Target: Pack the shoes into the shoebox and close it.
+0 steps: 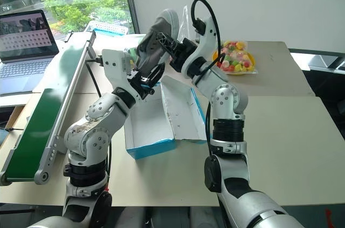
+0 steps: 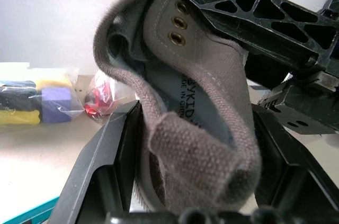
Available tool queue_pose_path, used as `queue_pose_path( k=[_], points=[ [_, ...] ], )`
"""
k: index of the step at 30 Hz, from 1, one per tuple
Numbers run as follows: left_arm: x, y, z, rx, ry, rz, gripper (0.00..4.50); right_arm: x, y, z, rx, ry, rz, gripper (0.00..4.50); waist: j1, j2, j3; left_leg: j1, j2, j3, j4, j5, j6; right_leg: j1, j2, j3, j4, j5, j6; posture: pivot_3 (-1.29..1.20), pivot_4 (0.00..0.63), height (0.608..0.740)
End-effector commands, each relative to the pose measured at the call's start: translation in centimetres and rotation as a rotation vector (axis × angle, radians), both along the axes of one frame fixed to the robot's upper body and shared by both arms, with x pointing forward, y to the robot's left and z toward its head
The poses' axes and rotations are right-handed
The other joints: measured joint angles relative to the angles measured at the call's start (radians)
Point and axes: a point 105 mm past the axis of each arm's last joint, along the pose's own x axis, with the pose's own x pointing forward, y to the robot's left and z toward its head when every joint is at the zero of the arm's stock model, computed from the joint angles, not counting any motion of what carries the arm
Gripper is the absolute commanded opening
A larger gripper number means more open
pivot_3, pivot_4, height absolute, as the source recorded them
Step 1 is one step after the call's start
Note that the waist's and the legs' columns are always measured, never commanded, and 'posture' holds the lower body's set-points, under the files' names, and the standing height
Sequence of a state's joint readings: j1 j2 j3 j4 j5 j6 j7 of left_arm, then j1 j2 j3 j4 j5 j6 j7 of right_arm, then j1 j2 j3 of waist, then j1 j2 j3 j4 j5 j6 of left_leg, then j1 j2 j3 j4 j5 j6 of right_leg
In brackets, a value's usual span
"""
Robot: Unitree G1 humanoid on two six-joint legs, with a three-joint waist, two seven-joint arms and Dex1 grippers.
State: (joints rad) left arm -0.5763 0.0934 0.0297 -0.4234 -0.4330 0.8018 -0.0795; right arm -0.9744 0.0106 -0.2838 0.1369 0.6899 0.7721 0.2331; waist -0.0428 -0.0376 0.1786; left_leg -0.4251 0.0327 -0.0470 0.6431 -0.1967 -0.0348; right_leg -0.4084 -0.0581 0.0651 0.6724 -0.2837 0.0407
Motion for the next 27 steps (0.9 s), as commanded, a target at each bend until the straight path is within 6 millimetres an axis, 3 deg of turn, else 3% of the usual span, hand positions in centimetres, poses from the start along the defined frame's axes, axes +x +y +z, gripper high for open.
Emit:
queue_pose_path(
  k=[1,6,8,12,16,19,24,27],
  points=[
    [-1.1,-0.4,1.2,0.046,-0.045,-0.069,2.43,-0.3,-0.8,1.6,0.013,-0.076,-0.020,0.39,-0.001,0.000,0.000,0.000,0.000,0.000,0.000,0.000,0.000,0.000,0.000,0.000,0.000,0.000,0.000,0.00,0.150,0.740],
    [-1.0,2.4,1.2,0.193,-0.025,-0.091,2.43,-0.1,-0.7,1.4,-0.042,-0.090,-0.036,0.35,-0.006,0.001,0.001,0.000,0.000,0.000,0.000,0.000,0.000,0.000,0.001,0.000,0.000,0.000,0.000,0.00,0.150,0.740],
    [-1.0,3.8,1.7,0.192,-0.027,-0.075,3.26,-0.1,-0.7,1.4,-0.053,-0.093,-0.035,0.35,-0.005,0.002,0.001,0.001,0.000,0.000,0.000,0.000,0.000,0.000,0.001,0.000,0.000,0.000,0.000,0.00,0.150,0.740],
    [-1.2,5.7,1.7,0.281,-0.008,-0.072,4.41,0.1,-0.5,1.4,-0.080,-0.100,-0.031,0.35,-0.001,0.002,0.001,0.000,0.000,0.000,0.000,0.000,0.000,0.000,0.001,0.000,-0.001,0.000,0.000,0.00,0.150,0.740],
    [-0.9,8.7,2.2,0.375,0.013,-0.034,4.41,0.5,-0.4,1.1,-0.154,-0.055,-0.073,0.35,-0.003,0.003,0.001,0.000,0.000,0.000,-0.001,0.000,0.000,0.000,0.001,0.000,-0.001,0.000,0.000,0.00,0.150,0.740],
    [-1.0,11.3,2.1,0.513,0.041,-0.007,4.41,0.2,0.5,-0.1,-0.302,0.042,-0.076,0.35,-0.010,0.004,0.002,0.001,0.001,0.000,-0.001,0.000,0.000,-0.001,0.001,0.000,0.000,0.000,0.000,0.00,0.150,0.740],
    [-0.8,12.1,1.2,0.617,0.054,-0.010,4.41,-2.3,2.8,-3.1,-0.536,0.187,0.039,0.35,-0.006,0.005,0.003,0.000,0.001,0.000,-0.004,0.000,0.000,-0.003,0.001,0.001,0.000,-0.001,-0.002,0.00,0.150,0.740],
    [-0.3,11.9,1.2,0.611,0.043,-0.009,4.41,-3.7,4.0,-4.0,-0.580,0.211,0.098,0.35,-0.003,0.005,0.003,-0.002,0.001,0.000,-0.004,0.000,0.000,-0.005,0.001,0.001,0.000,-0.001,-0.002,0.00,0.150,0.740]
  ],
)
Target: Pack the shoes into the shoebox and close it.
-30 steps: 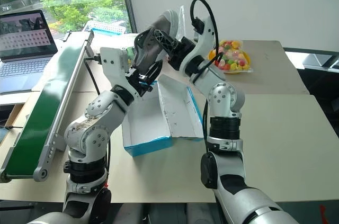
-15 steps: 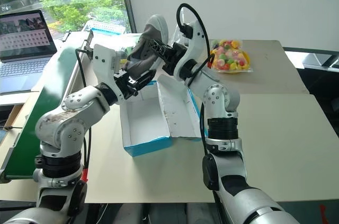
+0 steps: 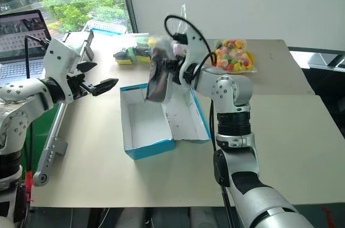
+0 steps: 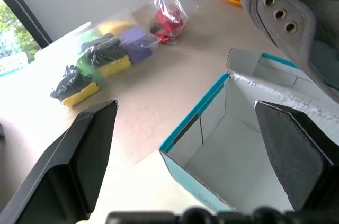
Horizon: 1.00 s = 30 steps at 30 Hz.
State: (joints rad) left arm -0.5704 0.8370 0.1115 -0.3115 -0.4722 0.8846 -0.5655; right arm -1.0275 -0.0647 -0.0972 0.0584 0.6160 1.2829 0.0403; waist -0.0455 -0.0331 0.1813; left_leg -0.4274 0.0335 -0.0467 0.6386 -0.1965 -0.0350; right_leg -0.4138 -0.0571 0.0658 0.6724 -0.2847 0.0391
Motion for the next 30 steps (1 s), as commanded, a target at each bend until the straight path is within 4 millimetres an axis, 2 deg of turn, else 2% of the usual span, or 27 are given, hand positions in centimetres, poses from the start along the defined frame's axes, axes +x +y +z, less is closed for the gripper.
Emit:
queue_pose_path(
  k=[1,4,8,11,14,20,23,25,27,30],
  points=[
    [0.3,-0.5,1.0,0.011,-0.063,-0.017,4.41,-2.2,1.7,0.9,-0.026,-0.019,0.087,0.35,0.000,0.000,0.000,-0.002,0.000,0.000,0.000,0.000,0.000,-0.003,0.000,0.000,0.001,0.000,0.000,0.00,0.150,0.740],
    [0.5,-0.9,0.8,0.013,-0.067,-0.027,4.41,-2.5,2.0,-0.6,-0.086,0.011,0.078,0.35,0.001,0.000,0.000,-0.005,0.000,0.000,0.001,0.001,-0.001,-0.007,0.000,0.000,0.008,0.000,0.000,0.00,0.150,0.740],
    [0.6,-1.6,0.6,0.004,-0.069,-0.043,4.41,-2.5,1.5,-3.5,-0.249,0.034,0.046,0.35,0.002,0.000,0.000,-0.006,-0.001,0.000,0.001,0.001,-0.001,-0.007,0.000,0.000,0.007,0.000,0.000,0.00,0.150,0.740],
    [0.6,-1.9,0.5,0.003,-0.070,-0.046,4.41,-2.4,1.1,-4.7,-0.322,0.074,0.032,0.35,0.000,0.000,0.000,-0.007,0.000,0.000,0.001,0.001,-0.001,-0.008,0.000,0.000,0.007,0.000,0.000,0.00,0.150,0.740],
    [0.7,-2.0,0.3,-0.008,-0.071,-0.039,4.41,-2.3,1.8,-6.3,-0.395,0.121,0.047,0.35,-0.006,0.000,0.000,-0.006,0.000,0.000,0.002,0.001,-0.001,-0.008,0.000,0.000,0.007,0.000,0.000,0.00,0.150,0.740],
    [0.2,-3.1,-0.2,0.010,-0.050,-0.092,4.41,-0.9,2.0,-7.8,-0.490,0.090,0.008,0.35,-0.009,0.000,0.000,-0.006,0.000,0.000,0.002,0.001,-0.001,-0.008,0.000,0.000,0.008,0.000,0.000,0.00,0.150,0.740],
    [0.0,-2.4,-0.9,0.051,-0.018,-0.092,4.41,-0.1,2.0,-8.1,-0.549,0.029,0.002,0.35,-0.011,0.000,0.000,-0.006,-0.001,0.000,0.002,0.001,-0.001,-0.008,0.000,0.000,0.008,0.000,0.000,0.00,0.150,0.740],
    [0.0,-1.8,-1.6,0.086,0.001,-0.085,4.50,0.1,2.1,-8.3,-0.567,0.012,0.007,1.33,-0.015,0.000,0.000,-0.006,-0.001,0.000,0.003,0.001,-0.001,-0.008,0.000,0.000,0.007,0.000,0.000,0.00,0.150,0.740],
    [-0.2,-1.7,-1.8,0.096,0.008,-0.087,4.50,0.1,2.3,-8.4,-0.566,0.007,0.016,1.87,-0.018,0.000,0.000,-0.005,0.000,0.000,0.003,0.001,-0.002,-0.008,0.000,0.000,0.007,0.000,0.000,0.00,0.150,0.740],
    [-0.4,-1.9,-1.7,0.091,0.012,-0.102,4.50,0.1,2.4,-7.9,-0.560,-0.009,0.022,2.92,-0.020,0.000,0.000,-0.005,0.000,0.000,0.003,0.001,-0.002,-0.008,0.000,0.000,0.007,0.000,0.000,0.00,0.150,0.740]
  ],
)
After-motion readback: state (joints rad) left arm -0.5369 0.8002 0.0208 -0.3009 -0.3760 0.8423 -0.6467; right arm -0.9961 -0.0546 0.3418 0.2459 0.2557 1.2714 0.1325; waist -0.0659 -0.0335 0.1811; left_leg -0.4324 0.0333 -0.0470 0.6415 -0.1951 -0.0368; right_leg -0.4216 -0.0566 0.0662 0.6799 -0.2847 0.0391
